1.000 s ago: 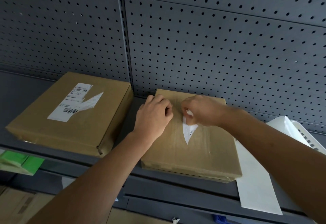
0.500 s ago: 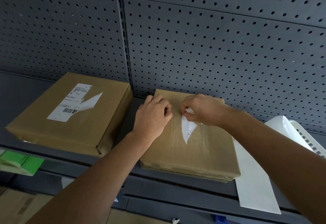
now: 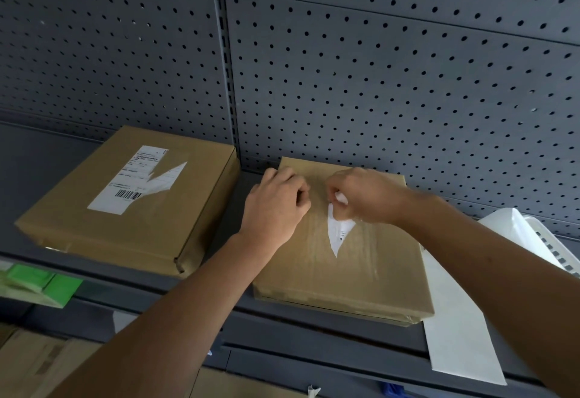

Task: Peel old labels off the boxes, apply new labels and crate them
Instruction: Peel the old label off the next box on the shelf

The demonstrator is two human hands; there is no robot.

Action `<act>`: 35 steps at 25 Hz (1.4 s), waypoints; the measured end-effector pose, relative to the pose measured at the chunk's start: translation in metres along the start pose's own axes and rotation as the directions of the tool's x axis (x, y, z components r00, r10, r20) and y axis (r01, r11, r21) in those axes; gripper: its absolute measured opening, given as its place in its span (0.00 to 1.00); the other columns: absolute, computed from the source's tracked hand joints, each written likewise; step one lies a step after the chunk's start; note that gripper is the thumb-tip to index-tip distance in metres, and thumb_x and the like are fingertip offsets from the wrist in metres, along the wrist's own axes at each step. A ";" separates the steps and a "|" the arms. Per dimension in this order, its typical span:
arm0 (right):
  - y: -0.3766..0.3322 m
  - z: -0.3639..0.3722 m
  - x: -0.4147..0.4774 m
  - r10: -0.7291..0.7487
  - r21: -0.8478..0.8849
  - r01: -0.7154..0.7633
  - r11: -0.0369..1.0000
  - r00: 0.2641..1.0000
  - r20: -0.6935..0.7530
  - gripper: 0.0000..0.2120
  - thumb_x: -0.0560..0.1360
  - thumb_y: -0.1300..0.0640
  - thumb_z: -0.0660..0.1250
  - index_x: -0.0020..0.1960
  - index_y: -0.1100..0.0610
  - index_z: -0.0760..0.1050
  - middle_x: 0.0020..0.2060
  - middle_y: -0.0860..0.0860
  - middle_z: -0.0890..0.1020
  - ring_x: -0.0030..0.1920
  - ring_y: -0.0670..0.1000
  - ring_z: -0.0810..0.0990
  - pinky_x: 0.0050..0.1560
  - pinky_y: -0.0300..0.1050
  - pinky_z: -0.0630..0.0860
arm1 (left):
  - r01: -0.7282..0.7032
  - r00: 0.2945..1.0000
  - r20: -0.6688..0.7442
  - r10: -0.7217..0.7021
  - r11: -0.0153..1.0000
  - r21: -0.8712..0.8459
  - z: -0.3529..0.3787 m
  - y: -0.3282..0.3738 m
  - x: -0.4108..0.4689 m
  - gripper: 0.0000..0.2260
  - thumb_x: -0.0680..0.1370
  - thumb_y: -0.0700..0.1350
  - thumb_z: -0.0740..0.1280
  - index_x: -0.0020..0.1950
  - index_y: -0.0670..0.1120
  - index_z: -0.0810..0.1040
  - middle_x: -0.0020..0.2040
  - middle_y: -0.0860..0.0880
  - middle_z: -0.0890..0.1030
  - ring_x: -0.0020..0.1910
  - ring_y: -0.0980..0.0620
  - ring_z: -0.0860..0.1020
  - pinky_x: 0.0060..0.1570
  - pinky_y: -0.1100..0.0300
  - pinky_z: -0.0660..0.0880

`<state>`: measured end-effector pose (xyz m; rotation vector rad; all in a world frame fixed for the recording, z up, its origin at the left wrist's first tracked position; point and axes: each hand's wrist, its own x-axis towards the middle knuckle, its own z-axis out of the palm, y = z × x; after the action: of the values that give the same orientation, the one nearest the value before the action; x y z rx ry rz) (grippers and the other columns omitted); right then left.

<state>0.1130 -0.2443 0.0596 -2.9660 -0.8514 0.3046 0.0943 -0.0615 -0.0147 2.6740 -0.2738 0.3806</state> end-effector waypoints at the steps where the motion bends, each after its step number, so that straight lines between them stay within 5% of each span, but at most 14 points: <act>1: 0.000 0.000 -0.004 0.018 0.021 -0.018 1.000 0.999 -0.026 0.03 0.73 0.56 0.66 0.47 0.50 0.75 0.44 0.44 0.79 0.39 0.43 0.74 0.30 0.29 0.63 | 0.002 1.000 -0.002 -0.002 1.000 -0.004 0.000 0.000 0.000 0.09 0.81 0.51 0.62 0.55 0.52 0.81 0.56 0.57 0.77 0.55 0.54 0.71 0.48 0.54 0.76; 5: 0.005 0.000 -0.016 0.081 0.178 -0.054 0.983 0.986 -0.149 0.02 0.75 0.56 0.66 0.46 0.50 0.77 0.42 0.39 0.79 0.42 0.44 0.78 0.33 0.29 0.68 | -0.006 1.000 -0.016 0.006 1.000 -0.004 0.001 0.000 -0.001 0.09 0.82 0.51 0.63 0.55 0.51 0.81 0.56 0.56 0.78 0.54 0.54 0.72 0.47 0.55 0.77; 9: 0.008 0.007 -0.014 0.034 0.093 -0.022 0.995 0.992 -0.123 0.03 0.77 0.53 0.65 0.49 0.49 0.77 0.46 0.39 0.78 0.47 0.42 0.76 0.38 0.27 0.67 | -0.016 1.000 -0.023 0.016 1.000 -0.009 0.001 0.000 -0.001 0.09 0.81 0.51 0.63 0.54 0.51 0.81 0.55 0.56 0.78 0.54 0.54 0.72 0.48 0.53 0.78; 14: 0.003 0.009 -0.006 -0.008 -0.035 0.004 0.999 0.994 -0.108 0.04 0.78 0.53 0.62 0.48 0.50 0.76 0.47 0.43 0.78 0.48 0.47 0.77 0.39 0.37 0.68 | -0.025 0.999 -0.022 0.025 1.000 -0.006 0.001 0.000 -0.001 0.09 0.81 0.51 0.63 0.54 0.50 0.81 0.54 0.55 0.77 0.54 0.54 0.72 0.47 0.54 0.77; 17: 0.004 0.012 -0.013 0.005 0.056 0.001 0.998 0.996 -0.094 0.02 0.76 0.55 0.64 0.44 0.50 0.74 0.47 0.43 0.79 0.48 0.48 0.78 0.49 0.46 0.76 | -0.026 0.999 -0.030 0.026 0.999 -0.023 0.002 0.000 -0.001 0.08 0.81 0.51 0.64 0.54 0.50 0.81 0.54 0.56 0.78 0.53 0.55 0.72 0.47 0.55 0.77; 21: 0.010 0.022 -0.036 0.031 0.207 0.004 0.978 0.986 -0.166 0.02 0.75 0.57 0.66 0.44 0.53 0.76 0.43 0.43 0.80 0.44 0.48 0.79 0.47 0.50 0.78 | -0.034 0.998 -0.053 0.032 0.999 -0.029 0.001 -0.001 -0.001 0.06 0.80 0.50 0.66 0.53 0.50 0.81 0.53 0.56 0.78 0.52 0.54 0.73 0.45 0.54 0.78; 30: 0.003 0.030 -0.098 0.073 0.454 0.032 0.890 0.975 -0.211 0.04 0.73 0.62 0.69 0.43 0.54 0.77 0.40 0.40 0.80 0.44 0.41 0.79 0.43 0.28 0.70 | -0.038 0.998 -0.053 0.037 0.999 -0.007 -0.001 0.000 -0.001 0.06 0.81 0.49 0.65 0.50 0.50 0.80 0.53 0.57 0.78 0.52 0.54 0.73 0.40 0.57 0.74; 35: 0.016 0.036 -0.076 0.170 0.400 -0.020 0.916 0.923 -0.345 0.09 0.75 0.57 0.71 0.55 0.54 0.79 0.48 0.42 0.77 0.46 0.40 0.76 0.47 0.25 0.68 | -0.043 0.998 -0.050 0.043 0.999 -0.009 0.000 0.000 -0.002 0.06 0.80 0.49 0.66 0.53 0.50 0.81 0.53 0.56 0.77 0.52 0.54 0.73 0.42 0.55 0.77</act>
<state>0.0507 -0.2988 0.0361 -2.5682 -0.5235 -0.0856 0.0925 -0.0612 -0.0150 2.6476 -0.3179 0.4576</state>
